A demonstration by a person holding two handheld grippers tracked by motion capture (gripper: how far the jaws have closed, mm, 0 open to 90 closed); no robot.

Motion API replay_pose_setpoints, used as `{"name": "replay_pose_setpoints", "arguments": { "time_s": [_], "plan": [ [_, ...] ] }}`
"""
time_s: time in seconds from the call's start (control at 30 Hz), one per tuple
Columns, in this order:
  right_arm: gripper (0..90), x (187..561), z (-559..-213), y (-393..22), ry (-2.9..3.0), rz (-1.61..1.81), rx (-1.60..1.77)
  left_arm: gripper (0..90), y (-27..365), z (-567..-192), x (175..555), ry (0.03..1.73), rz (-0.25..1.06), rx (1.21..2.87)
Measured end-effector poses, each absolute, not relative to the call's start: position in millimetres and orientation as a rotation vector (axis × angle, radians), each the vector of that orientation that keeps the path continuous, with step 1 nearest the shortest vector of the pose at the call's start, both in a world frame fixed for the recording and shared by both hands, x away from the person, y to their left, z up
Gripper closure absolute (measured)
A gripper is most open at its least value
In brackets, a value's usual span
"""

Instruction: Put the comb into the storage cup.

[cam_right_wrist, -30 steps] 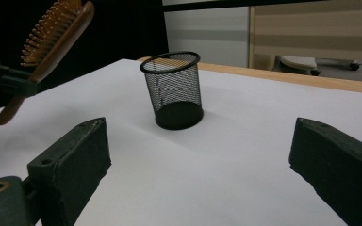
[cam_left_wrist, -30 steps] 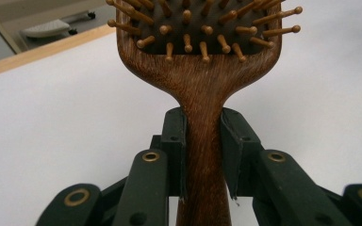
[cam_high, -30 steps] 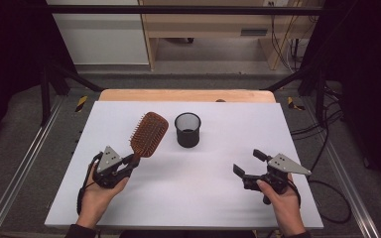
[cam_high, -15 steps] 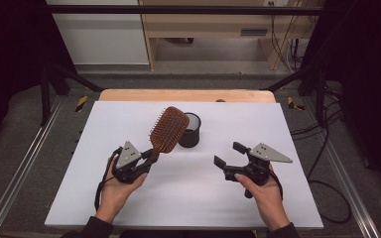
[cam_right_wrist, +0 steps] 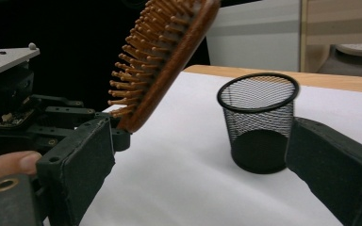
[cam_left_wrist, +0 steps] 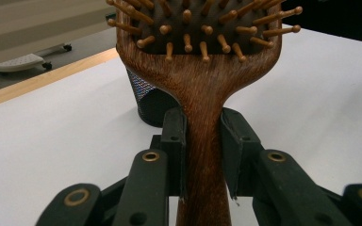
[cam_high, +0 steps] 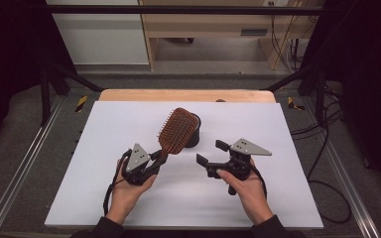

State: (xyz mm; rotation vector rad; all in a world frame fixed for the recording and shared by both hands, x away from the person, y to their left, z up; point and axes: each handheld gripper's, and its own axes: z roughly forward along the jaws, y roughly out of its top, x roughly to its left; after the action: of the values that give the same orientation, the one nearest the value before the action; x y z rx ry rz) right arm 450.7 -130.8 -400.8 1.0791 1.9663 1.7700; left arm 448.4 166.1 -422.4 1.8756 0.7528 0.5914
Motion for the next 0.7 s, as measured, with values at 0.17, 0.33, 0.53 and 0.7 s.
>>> {"name": "replay_pose_setpoints", "arguments": {
  "time_s": [0.17,0.33,0.53,0.7],
  "plan": [
    [8.9,458.7,-398.8,-116.7,1.975,1.81,1.083,72.8,167.7,-421.6,446.1,0.754,0.593,1.858],
    [9.6,465.7,-393.5,-103.7,1.987,1.846,1.082,72.8,166.3,-422.2,444.0,0.748,0.599,1.855],
    [11.4,472.6,-388.6,-95.1,1.997,1.866,1.092,72.8,161.8,-422.2,440.8,0.724,0.615,1.866],
    [13.1,479.3,-382.1,-90.9,1.996,1.895,1.098,72.8,158.3,-421.8,438.4,0.707,0.619,1.871]
  ]
}}
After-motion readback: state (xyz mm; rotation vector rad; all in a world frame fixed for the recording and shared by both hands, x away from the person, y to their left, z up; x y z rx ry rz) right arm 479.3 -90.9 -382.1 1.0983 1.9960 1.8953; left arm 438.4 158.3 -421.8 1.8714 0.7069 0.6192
